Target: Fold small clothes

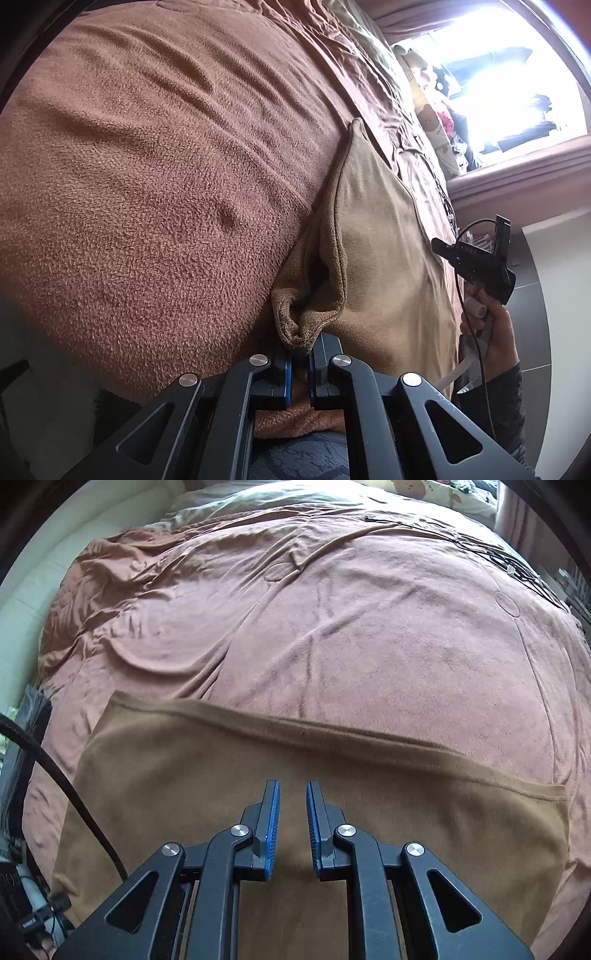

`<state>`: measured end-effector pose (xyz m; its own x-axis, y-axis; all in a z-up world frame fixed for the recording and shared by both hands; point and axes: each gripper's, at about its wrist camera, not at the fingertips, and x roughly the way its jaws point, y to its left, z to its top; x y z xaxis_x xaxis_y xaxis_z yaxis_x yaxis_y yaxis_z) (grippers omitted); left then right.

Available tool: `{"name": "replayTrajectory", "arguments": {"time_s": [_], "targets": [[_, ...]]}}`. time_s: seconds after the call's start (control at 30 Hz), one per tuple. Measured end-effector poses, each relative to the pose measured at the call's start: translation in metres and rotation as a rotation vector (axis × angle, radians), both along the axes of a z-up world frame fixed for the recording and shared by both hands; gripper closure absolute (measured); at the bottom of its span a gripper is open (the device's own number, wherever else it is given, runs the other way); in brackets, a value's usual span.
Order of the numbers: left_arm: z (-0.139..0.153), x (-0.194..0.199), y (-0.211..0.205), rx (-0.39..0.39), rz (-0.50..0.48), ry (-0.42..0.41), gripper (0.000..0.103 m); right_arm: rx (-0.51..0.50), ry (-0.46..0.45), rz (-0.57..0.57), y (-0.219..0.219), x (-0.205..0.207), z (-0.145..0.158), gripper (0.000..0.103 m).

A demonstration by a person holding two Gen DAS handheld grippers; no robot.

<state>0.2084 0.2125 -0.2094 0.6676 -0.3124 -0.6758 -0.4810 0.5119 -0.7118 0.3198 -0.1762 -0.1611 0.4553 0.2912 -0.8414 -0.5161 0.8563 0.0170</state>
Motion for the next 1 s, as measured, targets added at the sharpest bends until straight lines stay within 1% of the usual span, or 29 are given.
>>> {"name": "replayTrajectory", "arguments": {"time_s": [0.1,0.33,0.43,0.63,0.67,0.7,0.77,0.8,0.87,1.0], "targets": [[0.004,-0.002,0.003,-0.024,-0.005,-0.034,0.098,-0.008,0.011,0.013,-0.009,-0.02,-0.002,0.091],[0.026,-0.003,0.006,-0.071,-0.03,-0.127,0.099,0.005,0.101,-0.015,-0.034,-0.061,-0.028,0.091],[0.035,0.001,0.006,-0.069,-0.048,-0.147,0.099,0.017,0.131,-0.013,-0.044,-0.079,-0.035,0.091],[0.055,0.01,0.002,-0.058,-0.08,-0.184,0.099,0.068,0.147,0.003,-0.059,-0.12,-0.039,0.091],[0.058,0.012,0.001,-0.058,-0.084,-0.188,0.099,0.076,0.149,0.004,-0.063,-0.126,-0.038,0.092],[0.061,0.014,0.0,-0.059,-0.088,-0.194,0.099,0.085,0.15,0.006,-0.066,-0.134,-0.04,0.096],[0.067,0.018,-0.002,-0.059,-0.097,-0.206,0.099,0.101,0.154,0.014,-0.072,-0.147,-0.041,0.097],[0.071,0.022,-0.003,-0.055,-0.103,-0.212,0.099,0.106,0.152,0.015,-0.074,-0.151,-0.041,0.099],[0.079,0.028,-0.006,-0.048,-0.118,-0.223,0.099,0.114,0.151,0.015,-0.078,-0.16,-0.043,0.101],[0.096,0.043,-0.014,-0.036,-0.142,-0.245,0.1,0.17,0.169,-0.011,-0.092,-0.175,-0.047,0.101]]}}
